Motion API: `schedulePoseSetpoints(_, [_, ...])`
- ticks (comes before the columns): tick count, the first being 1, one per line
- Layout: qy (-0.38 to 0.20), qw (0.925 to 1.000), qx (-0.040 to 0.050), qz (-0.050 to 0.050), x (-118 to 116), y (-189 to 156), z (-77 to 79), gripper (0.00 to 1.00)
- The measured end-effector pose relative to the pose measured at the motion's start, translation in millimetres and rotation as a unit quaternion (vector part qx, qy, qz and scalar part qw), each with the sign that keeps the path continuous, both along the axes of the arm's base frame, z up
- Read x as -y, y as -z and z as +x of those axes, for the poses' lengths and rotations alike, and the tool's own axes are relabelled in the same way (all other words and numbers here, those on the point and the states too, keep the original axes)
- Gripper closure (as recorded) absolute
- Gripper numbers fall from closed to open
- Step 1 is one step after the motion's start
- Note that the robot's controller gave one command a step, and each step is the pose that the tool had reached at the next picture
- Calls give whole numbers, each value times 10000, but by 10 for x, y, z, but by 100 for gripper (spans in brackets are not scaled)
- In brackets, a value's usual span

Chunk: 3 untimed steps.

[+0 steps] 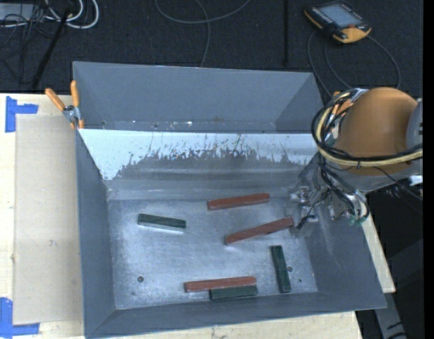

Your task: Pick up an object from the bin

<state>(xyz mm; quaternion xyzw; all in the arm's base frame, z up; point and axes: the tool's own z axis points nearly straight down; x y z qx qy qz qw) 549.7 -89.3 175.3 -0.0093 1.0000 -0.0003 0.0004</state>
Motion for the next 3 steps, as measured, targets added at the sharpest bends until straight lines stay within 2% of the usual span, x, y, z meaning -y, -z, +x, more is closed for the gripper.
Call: schedulePoseSetpoints(3, [-3,10000,0,0,0,0,0,100])
